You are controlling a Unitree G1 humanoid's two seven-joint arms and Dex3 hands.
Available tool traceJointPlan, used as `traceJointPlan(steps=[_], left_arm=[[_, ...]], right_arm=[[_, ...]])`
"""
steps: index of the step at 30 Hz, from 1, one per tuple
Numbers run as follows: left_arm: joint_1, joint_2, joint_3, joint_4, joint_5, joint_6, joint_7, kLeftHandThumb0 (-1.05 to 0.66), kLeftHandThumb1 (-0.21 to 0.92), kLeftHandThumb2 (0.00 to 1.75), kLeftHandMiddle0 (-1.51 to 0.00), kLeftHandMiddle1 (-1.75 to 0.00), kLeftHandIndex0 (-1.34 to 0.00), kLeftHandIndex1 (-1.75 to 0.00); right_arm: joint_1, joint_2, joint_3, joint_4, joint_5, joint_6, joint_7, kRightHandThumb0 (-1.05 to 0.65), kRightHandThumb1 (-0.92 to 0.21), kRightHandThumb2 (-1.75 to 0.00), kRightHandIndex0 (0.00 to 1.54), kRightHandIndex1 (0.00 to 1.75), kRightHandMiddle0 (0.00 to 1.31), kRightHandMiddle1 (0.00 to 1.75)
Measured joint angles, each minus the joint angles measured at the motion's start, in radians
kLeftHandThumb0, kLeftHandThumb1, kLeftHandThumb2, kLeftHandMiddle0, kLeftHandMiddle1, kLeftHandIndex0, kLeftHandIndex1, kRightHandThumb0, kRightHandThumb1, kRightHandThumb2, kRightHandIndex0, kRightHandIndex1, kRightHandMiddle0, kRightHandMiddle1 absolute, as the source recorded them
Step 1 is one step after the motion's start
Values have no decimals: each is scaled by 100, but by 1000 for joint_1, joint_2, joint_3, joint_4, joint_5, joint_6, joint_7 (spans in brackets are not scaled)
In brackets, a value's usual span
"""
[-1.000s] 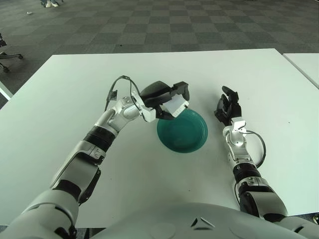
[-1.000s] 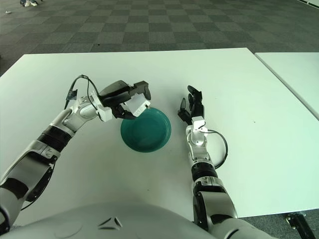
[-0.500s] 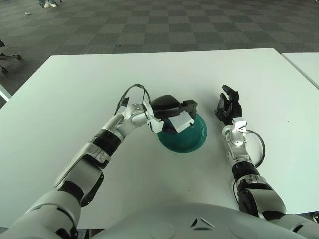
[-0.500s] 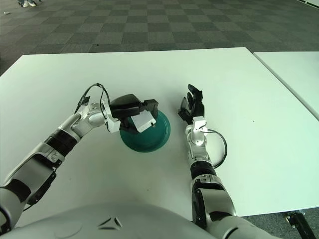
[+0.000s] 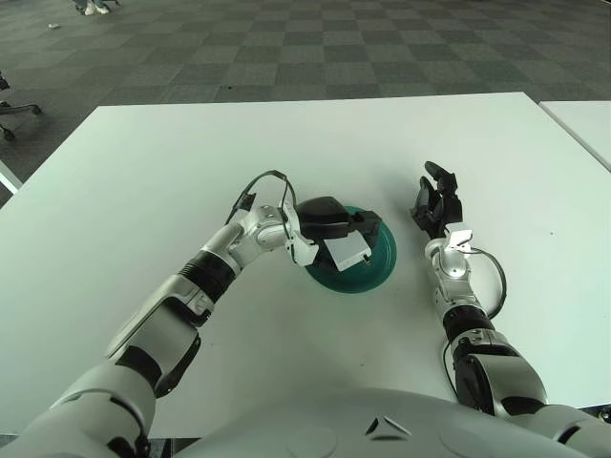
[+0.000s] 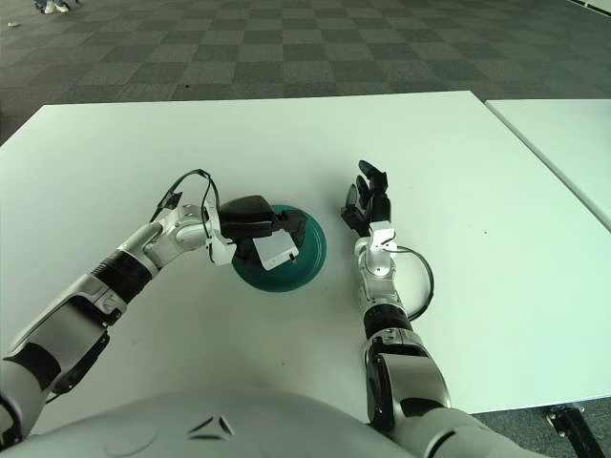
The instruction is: Put the charger into the plate.
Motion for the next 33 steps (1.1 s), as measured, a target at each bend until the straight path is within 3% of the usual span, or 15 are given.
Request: traceJointPlan(steps=[2, 4, 7, 8, 9, 11, 14, 21, 24, 33], left_arm=[[0, -6, -3, 4, 4, 3, 0, -43, 49, 107, -88, -175, -49, -173], [0, -12, -4, 7, 6, 8, 0, -40, 63, 85, -75, -175, -44, -167], [0, -18, -4, 11, 7, 11, 0, -39, 73, 70, -55, -174, -39, -165], [0, -19, -4, 13, 7, 12, -1, -38, 80, 60, -45, -152, -36, -165], [0, -20, -4, 14, 7, 12, -3, -37, 82, 56, -42, -143, -35, -164], [0, -20, -3, 17, 6, 13, -10, -61, 88, 44, -35, -115, -23, -147], [0, -18, -3, 22, 2, 14, -23, -76, 91, 44, -27, -91, -12, -135], [-12, -11, 3, 22, -15, 11, -42, -87, 92, 53, -20, -59, -1, -115], [-14, -8, 1, 27, -12, 4, -47, -89, 92, 58, -21, -27, 0, -94], [-46, -3, -7, 74, 34, -49, -42, -94, 92, 67, -14, -7, 0, -68]], right_arm=[[0, 0, 0, 0, 0, 0, 0, -72, -92, -84, 31, 2, 0, 76], [0, 0, 0, 0, 0, -1, 0, -72, -92, -83, 31, 2, 0, 76], [-1, 0, 1, 0, 0, 0, 0, -72, -92, -82, 31, 2, 0, 75], [-1, 0, 0, 0, 0, 0, 0, -72, -92, -80, 32, 2, 0, 73], [-1, 0, 0, 0, 0, 0, 1, -72, -92, -80, 32, 2, 0, 72], [-1, 0, 0, 0, 1, -1, 3, -73, -92, -77, 34, 3, 0, 70], [-1, 1, -2, 0, 6, -11, 10, -72, -92, -77, 39, 6, 0, 73], [-1, 1, -4, 4, 27, -35, 30, -66, -92, -76, 47, 11, 0, 85], [-1, 1, -4, 4, 33, -38, 40, -60, -92, -77, 48, 13, 0, 88], [-1, 1, 2, 3, 33, -41, 39, -56, -92, -88, 43, 11, 0, 75]])
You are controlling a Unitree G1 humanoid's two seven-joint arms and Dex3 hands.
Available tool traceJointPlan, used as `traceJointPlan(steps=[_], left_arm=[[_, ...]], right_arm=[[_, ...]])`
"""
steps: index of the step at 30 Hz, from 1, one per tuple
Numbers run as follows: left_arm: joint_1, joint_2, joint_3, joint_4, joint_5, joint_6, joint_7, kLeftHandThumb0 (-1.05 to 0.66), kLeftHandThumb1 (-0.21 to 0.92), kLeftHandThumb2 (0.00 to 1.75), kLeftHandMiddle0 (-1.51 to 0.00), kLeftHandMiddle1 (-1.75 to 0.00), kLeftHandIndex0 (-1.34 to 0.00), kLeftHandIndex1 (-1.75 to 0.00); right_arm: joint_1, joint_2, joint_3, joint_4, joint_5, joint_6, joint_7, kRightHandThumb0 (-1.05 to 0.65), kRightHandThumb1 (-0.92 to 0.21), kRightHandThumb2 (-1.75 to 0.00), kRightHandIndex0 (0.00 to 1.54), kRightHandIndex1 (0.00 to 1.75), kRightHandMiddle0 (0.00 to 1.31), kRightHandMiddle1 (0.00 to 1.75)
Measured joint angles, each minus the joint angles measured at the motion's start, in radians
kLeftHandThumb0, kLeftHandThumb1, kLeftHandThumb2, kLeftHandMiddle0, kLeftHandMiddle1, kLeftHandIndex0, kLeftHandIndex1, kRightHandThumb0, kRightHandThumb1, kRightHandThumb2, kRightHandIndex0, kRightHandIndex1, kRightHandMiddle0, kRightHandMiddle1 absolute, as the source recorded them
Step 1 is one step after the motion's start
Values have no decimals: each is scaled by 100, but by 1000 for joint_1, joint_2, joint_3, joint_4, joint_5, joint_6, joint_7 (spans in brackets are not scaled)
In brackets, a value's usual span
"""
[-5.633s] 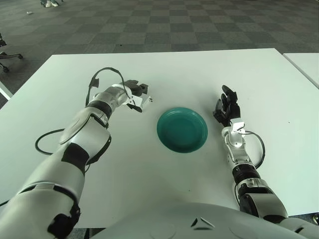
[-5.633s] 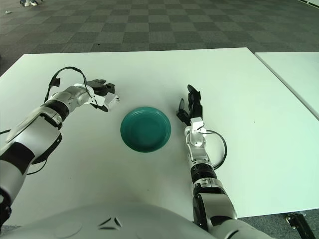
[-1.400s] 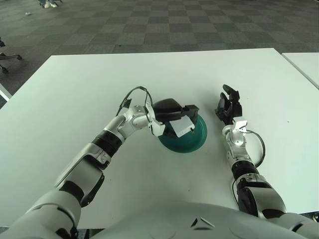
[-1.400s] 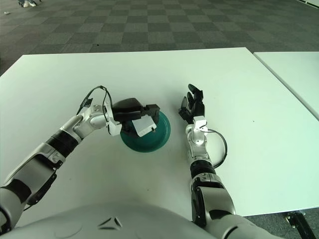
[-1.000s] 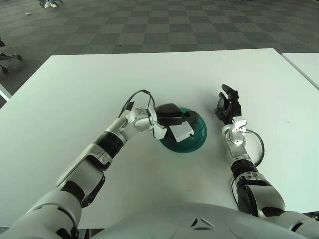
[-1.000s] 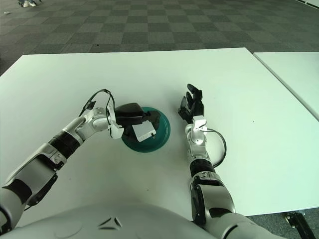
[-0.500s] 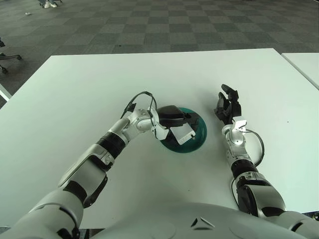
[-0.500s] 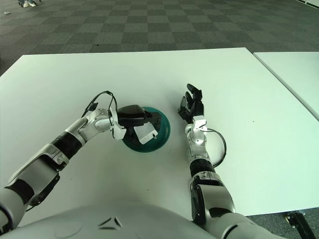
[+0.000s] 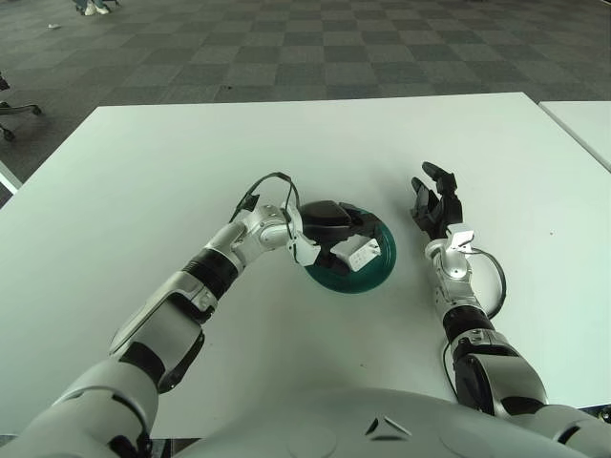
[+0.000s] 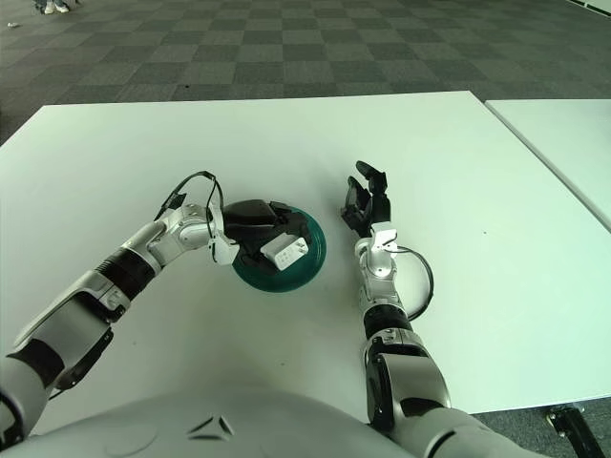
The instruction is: Put the charger into the plate.
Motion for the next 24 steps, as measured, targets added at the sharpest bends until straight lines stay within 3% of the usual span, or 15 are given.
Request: traceJointPlan(steps=[5, 15, 20, 24], left_arm=[[-25, 0, -1, 29, 25, -37, 26, -102, 92, 73, -10, -3, 0, -51], [-36, -2, 0, 78, 32, -97, 88, -105, 92, 75, -2, 0, 0, -22], [-39, -1, 8, 111, 26, -136, 117, -105, 92, 71, 0, 0, 0, -13], [-41, 3, 19, 123, 12, -145, 119, -105, 92, 68, 0, 0, 0, -7]], right_arm=[[13, 0, 16, -40, -20, -20, -26, -65, -92, -95, 39, 8, 0, 60], [157, 15, 98, -300, -97, -39, -51, -81, -92, -105, 30, 1, 0, 29], [212, 19, 141, -370, -93, -33, 1, -83, -92, -105, 26, 0, 0, 21], [210, 18, 154, -357, -77, -27, 61, -82, -92, -104, 24, 0, 0, 18]])
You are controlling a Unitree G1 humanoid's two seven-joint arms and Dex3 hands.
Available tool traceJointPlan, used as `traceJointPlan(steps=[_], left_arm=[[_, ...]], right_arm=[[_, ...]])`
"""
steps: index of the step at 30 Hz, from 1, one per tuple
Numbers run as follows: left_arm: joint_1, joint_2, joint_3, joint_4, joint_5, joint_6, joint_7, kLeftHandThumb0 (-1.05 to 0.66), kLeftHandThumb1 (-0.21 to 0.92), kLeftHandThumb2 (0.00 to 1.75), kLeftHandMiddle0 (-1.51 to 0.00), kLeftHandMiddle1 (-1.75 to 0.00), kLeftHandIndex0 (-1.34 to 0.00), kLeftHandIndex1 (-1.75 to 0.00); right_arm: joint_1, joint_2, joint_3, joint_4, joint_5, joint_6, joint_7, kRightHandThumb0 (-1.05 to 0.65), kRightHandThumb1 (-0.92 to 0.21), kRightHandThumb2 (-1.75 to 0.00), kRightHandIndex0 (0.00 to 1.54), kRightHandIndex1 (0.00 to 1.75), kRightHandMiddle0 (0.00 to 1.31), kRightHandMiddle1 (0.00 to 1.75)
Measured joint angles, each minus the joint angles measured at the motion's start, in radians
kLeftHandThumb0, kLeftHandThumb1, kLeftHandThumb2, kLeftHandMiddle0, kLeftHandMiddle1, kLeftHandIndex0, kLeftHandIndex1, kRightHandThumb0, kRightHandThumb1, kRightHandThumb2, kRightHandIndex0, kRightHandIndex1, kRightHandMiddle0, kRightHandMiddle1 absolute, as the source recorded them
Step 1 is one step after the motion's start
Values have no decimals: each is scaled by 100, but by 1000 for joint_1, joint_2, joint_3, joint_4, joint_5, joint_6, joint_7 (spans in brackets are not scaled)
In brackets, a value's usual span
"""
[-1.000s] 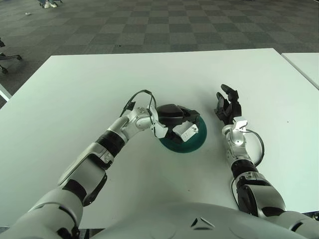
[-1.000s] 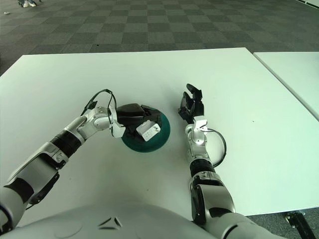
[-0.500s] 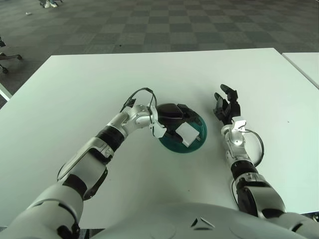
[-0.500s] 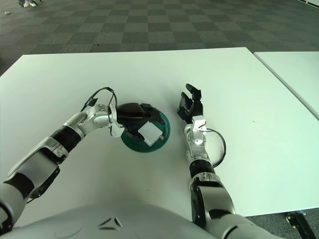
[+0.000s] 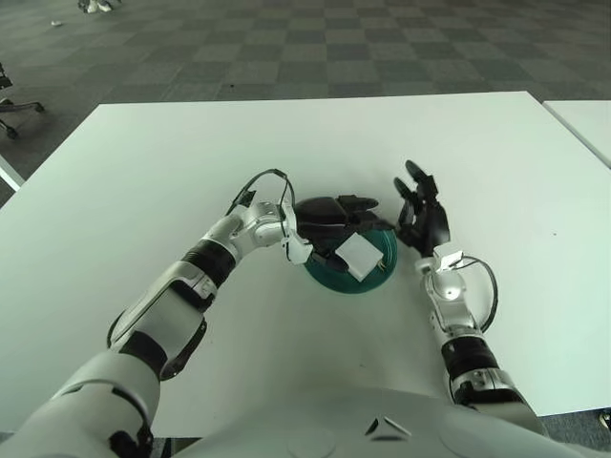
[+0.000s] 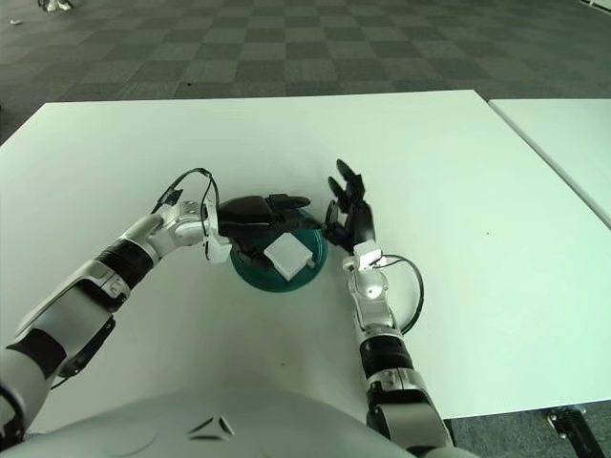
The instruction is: Put the charger into the plate.
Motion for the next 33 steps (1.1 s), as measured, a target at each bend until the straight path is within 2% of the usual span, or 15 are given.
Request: traceJointPlan(steps=[5, 9, 15, 19, 23, 27, 30, 33], left_arm=[[0, 3, 9, 0, -22, -2, 0, -105, 92, 69, 0, 0, 0, -3], [-1, -3, 26, 25, -56, -13, -2, -105, 92, 69, 0, 0, 0, -1], [3, -23, 116, 95, -272, -1, -73, -105, 92, 73, 0, 0, 0, 0], [23, -58, 203, 106, -430, 47, -101, -105, 92, 80, 0, 0, 0, 0], [82, -120, 293, 82, -596, 98, -103, -105, 92, 90, 0, 0, -2, -1], [172, -203, 378, 32, -750, 154, -90, -102, 92, 96, -2, -1, -6, -4], [262, -281, 451, -27, -875, 222, -55, -100, 92, 99, -5, -1, -1, -24], [353, -349, 518, -96, -974, 299, -1, -98, 92, 100, -6, -1, 0, -30]], right_arm=[[-41, -10, -19, 64, 26, 15, 20, -82, -92, -99, 22, 0, 0, 22], [-90, -10, -41, 135, 40, 72, 5, -76, -92, -89, 23, 0, 0, 40], [-151, -6, -70, 214, 42, 100, -43, -70, -92, -81, 24, 1, 0, 57], [-169, -4, -80, 239, 41, 99, -66, -69, -92, -81, 24, 1, 0, 64], [-178, -3, -87, 253, 39, 98, -83, -69, -92, -82, 24, 1, 0, 67], [-181, -1, -91, 263, 39, 97, -92, -70, -92, -83, 25, 1, 0, 71], [-184, 1, -94, 277, 39, 99, -95, -70, -92, -83, 25, 1, 0, 73], [-188, 1, -98, 295, 39, 101, -97, -70, -92, -84, 25, 1, 0, 73]])
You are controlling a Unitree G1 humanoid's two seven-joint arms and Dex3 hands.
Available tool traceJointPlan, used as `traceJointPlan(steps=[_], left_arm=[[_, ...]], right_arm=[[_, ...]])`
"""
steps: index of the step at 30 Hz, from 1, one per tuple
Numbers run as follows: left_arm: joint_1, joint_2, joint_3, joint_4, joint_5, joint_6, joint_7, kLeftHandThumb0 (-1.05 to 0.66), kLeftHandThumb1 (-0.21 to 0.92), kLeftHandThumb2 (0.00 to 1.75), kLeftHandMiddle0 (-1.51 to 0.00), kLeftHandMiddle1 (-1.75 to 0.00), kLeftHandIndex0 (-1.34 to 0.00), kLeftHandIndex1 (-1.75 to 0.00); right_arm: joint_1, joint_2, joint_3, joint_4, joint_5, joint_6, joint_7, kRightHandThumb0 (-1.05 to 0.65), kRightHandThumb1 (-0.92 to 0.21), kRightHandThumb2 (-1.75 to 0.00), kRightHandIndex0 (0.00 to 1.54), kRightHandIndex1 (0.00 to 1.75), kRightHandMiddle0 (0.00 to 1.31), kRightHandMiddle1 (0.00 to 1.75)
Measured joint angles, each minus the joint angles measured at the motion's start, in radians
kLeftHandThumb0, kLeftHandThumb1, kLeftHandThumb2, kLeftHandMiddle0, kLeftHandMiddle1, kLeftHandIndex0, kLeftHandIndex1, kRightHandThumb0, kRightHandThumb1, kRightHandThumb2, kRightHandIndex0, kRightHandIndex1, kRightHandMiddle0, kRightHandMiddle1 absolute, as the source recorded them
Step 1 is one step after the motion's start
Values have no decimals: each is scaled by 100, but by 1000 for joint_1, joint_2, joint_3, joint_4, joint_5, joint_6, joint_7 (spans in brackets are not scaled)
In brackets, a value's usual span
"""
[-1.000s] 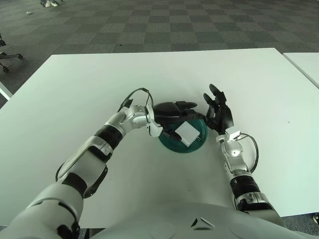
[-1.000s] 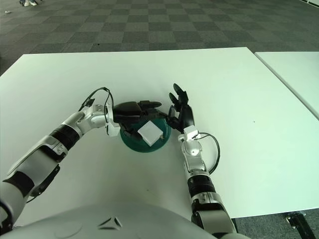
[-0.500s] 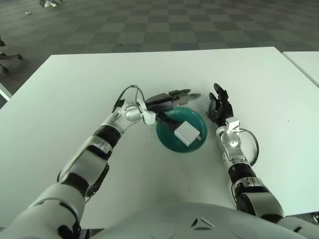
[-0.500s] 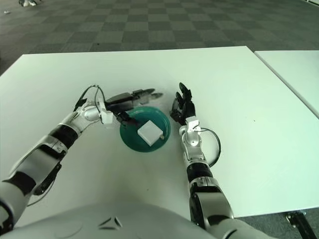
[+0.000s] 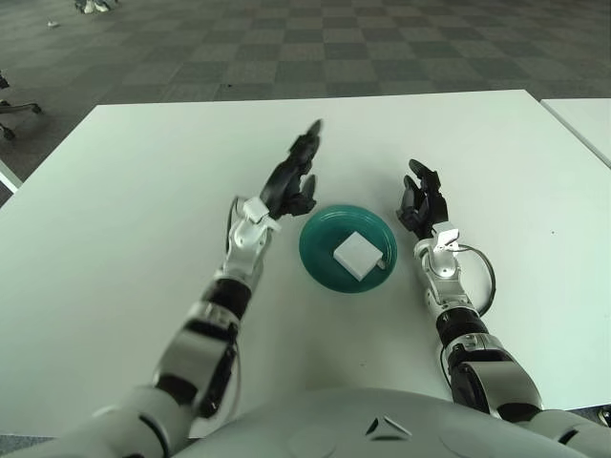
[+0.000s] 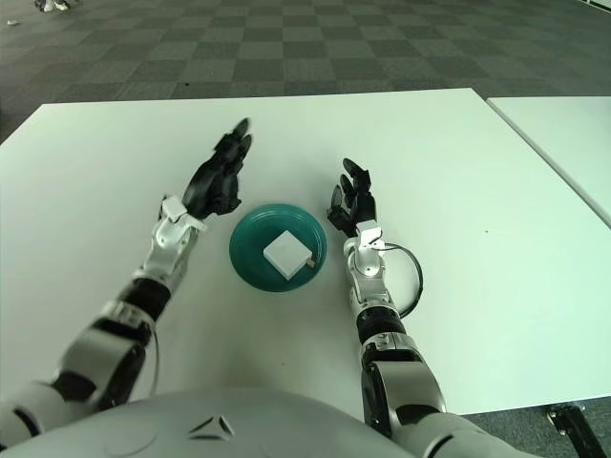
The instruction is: Put the charger into the plate.
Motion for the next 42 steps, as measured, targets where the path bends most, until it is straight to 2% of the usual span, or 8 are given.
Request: traceJointPlan(steps=[8, 17, 24, 34, 35, 37, 38, 42], left_arm=[[143, -34, 102, -130, -55, 137, 86, -97, 92, 103, -6, 0, 0, -37], [234, -53, 132, -262, -33, 190, 119, -97, 92, 104, -6, 0, 0, -40], [313, -65, 116, -234, 54, 154, 125, -94, 92, 102, -2, 0, 0, -32], [265, -53, 95, -107, 292, 4, 207, -96, 92, 101, 0, 0, 0, -21], [262, -51, 92, -101, 310, -6, 213, -95, 92, 100, -5, -2, 0, -32], [259, -48, 92, -92, 347, -24, 233, -93, 92, 98, -8, -69, -1, -87], [258, -47, 94, -89, 358, -30, 247, -88, 92, 93, -27, -107, -13, -119], [243, -48, 121, -68, 361, -54, 299, -64, 92, 70, -83, -157, -50, -160]], right_arm=[[0, -2, -10, 15, -2, 0, -10, -71, -92, -84, 25, 1, 0, 73], [0, -2, -12, 16, -3, 0, -12, -68, -92, -84, 24, 0, 0, 67], [0, -3, -12, 16, -3, 0, -10, -68, -92, -85, 24, 0, 0, 65], [0, -13, -12, 25, -3, 0, 1, -69, -92, -86, 25, 1, 0, 67], [0, -13, -12, 25, -3, 0, 3, -68, -92, -85, 26, 1, 0, 70], [0, -14, -13, 25, -3, 0, 4, -67, -92, -83, 36, 8, 0, 91], [0, -14, -14, 25, -2, 0, 5, -65, -92, -81, 35, 39, 3, 113], [0, -5, -31, 25, 14, -7, 8, -47, -79, -78, 53, 135, 22, 157]])
